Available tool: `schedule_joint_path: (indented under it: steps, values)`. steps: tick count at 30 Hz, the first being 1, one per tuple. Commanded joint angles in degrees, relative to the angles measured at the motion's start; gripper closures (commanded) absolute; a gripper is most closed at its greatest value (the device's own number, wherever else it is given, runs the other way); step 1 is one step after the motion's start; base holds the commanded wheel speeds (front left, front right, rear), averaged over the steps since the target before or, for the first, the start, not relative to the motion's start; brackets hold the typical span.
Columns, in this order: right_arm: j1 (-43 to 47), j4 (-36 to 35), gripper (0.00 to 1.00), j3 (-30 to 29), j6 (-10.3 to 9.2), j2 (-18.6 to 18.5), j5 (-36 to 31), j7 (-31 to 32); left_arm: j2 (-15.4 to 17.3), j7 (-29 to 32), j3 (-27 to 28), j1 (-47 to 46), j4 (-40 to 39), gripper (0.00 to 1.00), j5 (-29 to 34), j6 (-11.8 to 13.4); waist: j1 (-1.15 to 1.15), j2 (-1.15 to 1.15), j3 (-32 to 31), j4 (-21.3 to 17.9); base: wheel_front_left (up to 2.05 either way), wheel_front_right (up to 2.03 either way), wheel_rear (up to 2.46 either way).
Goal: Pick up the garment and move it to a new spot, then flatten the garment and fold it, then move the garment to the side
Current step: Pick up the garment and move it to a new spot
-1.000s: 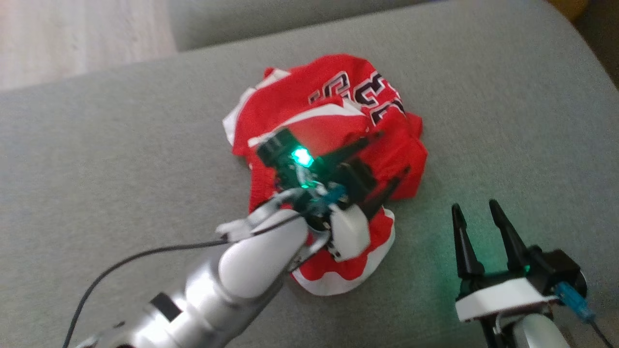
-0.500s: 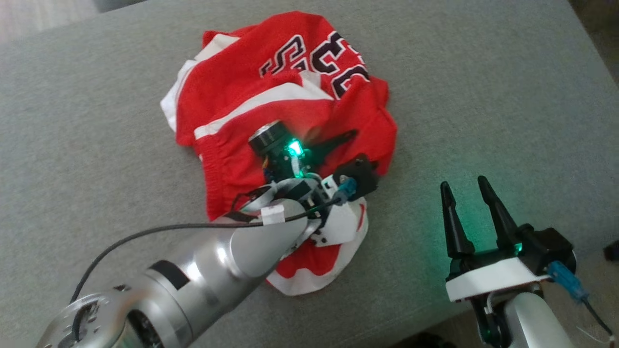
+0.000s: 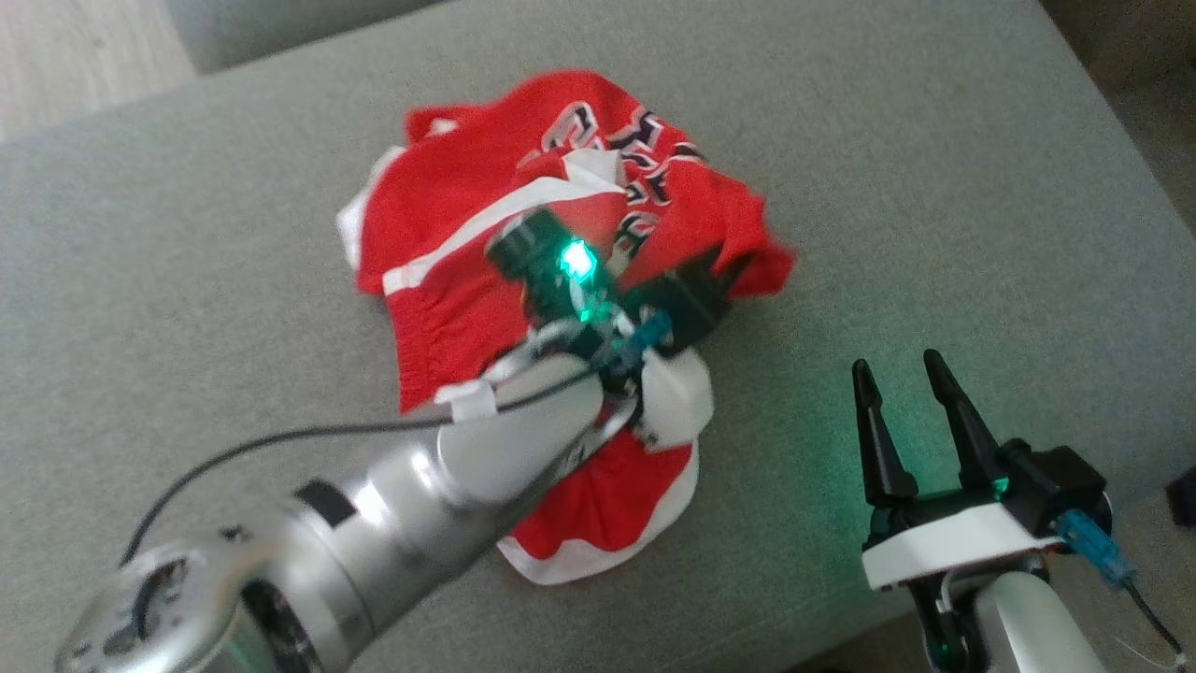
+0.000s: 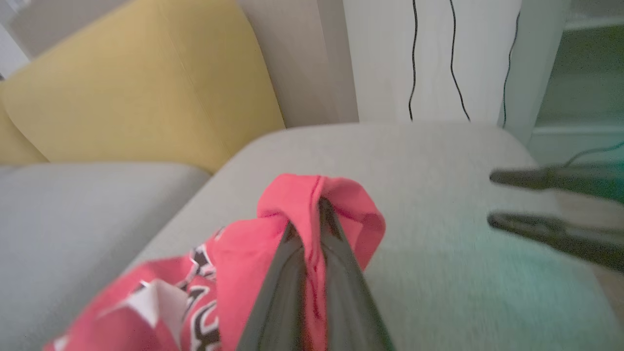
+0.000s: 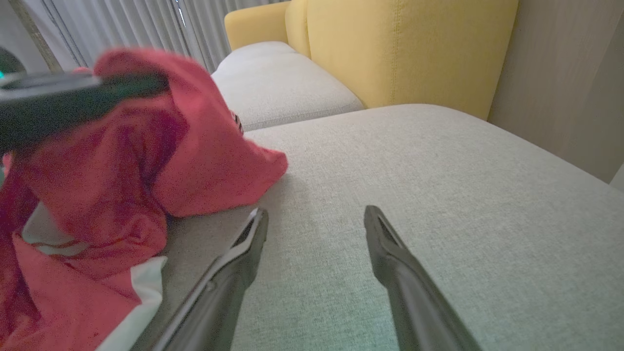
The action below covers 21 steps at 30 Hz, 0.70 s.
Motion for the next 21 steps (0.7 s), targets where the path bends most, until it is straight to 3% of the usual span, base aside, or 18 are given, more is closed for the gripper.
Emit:
schedule_joint_path:
  steps: [1,5,10,14,21]
  values:
    - [0.3,-1.4,0.00,1.1,0.37,-0.3,0.2,-0.2,-0.1,-2.2,2.5,-5.5,-2.7,1.00,-1.4,0.6,0.00,0.00,-2.6,1.1,0.00,0.00,0.00]
    - [1.6,-1.3,0.00,0.9,0.37,-0.3,0.0,-0.2,-0.1,-7.9,4.9,-11.6,-3.2,1.00,-4.2,1.3,0.00,0.00,-5.9,2.4,0.00,0.00,0.00]
    - [3.0,-1.4,0.00,0.5,0.37,-0.3,0.0,-0.2,0.0,-12.1,9.3,-19.8,2.7,1.00,-4.4,1.4,0.00,0.00,-8.8,4.1,0.00,0.00,0.00]
    - [4.1,-1.5,0.00,0.4,0.37,-0.3,0.1,-0.2,1.2,-13.0,13.4,-23.9,6.4,1.00,-5.2,-0.2,0.00,0.00,-10.1,6.1,0.00,0.00,0.00]
    - [4.9,-1.7,0.00,-0.2,0.37,-0.3,-0.3,-0.2,5.4,-13.2,19.5,-28.0,6.3,1.00,-2.7,-0.1,0.00,0.00,-11.1,10.2,0.00,0.00,0.00]
